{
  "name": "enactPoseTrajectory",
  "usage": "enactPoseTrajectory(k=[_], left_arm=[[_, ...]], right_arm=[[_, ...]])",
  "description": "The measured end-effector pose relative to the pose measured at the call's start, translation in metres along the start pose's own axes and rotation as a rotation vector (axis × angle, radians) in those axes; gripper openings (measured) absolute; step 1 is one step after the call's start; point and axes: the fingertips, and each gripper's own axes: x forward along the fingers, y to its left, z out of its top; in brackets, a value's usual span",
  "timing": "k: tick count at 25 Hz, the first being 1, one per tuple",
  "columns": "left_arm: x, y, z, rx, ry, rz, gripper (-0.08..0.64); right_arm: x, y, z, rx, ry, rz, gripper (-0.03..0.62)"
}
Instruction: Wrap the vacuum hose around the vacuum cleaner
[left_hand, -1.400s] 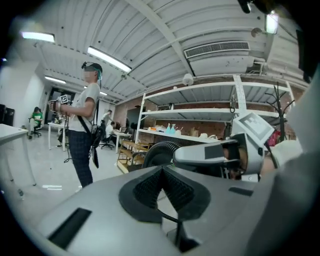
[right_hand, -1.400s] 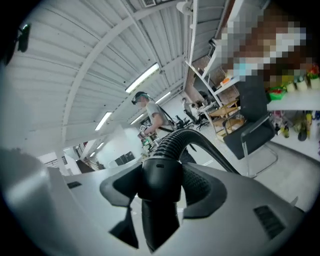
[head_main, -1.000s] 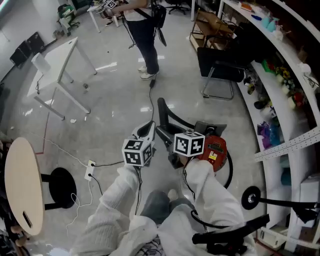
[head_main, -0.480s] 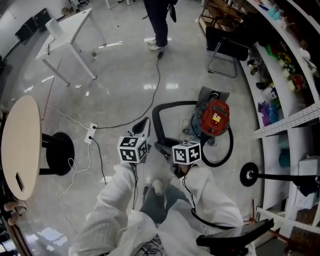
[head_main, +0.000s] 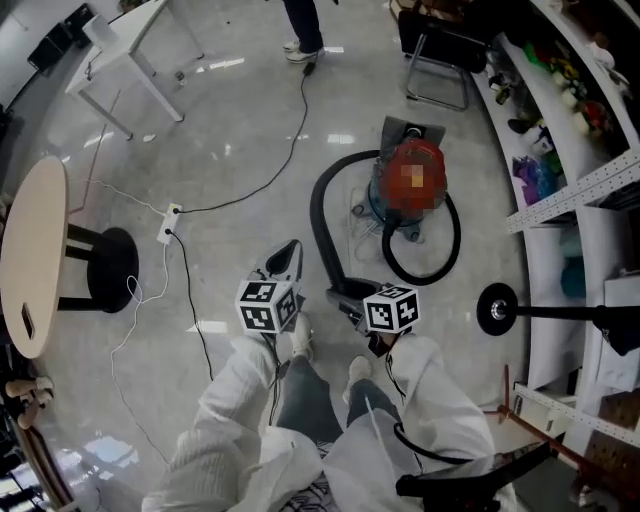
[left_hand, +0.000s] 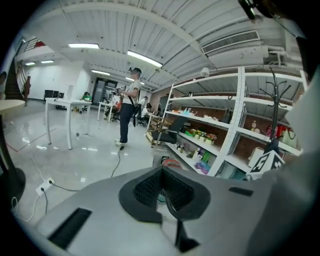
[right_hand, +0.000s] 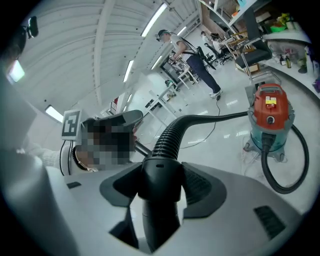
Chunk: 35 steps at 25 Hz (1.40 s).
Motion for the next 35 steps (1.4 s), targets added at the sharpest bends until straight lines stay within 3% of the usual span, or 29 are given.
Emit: enactPoseTrajectory(k=[5,9,16,27,31,35], left_arm=[[-0.005,-0.085,-0.081,-0.005,0.064,-0.061,0.002],[-0.006,-0.103,-0.132,0.042,0.094,-0.09,0.002],[0.021,-0.059,-0.248,0.035,0.091,-0.065,0.002],[0.144,0.008,-0.47,0.037,0.044,-0.053,0.002],[0.189,0.028,-0.522,0.051,0.032,-0.057,0.002],[0.219,0.048,-0.539,0.055,0.011,-0.056,0.002]], right_arm=[[-0.046,-0.041,-0.085,-0.004,0.097,-0.022,0.239],[-0.036,-0.064,-0.136,-0.06,0.153,-0.038,0.241],[0.012,-0.133,-0.184,-0.118,0.095,0.015,0.239],[0.108,-0.32,-0.309,-0.229,0.123,0.069,0.24],[0.143,-0.384,-0.329,-0.274,0.138,0.053,0.24],[0.169,-0.424,-0.338,-0.342,0.197,0.044,0.24]])
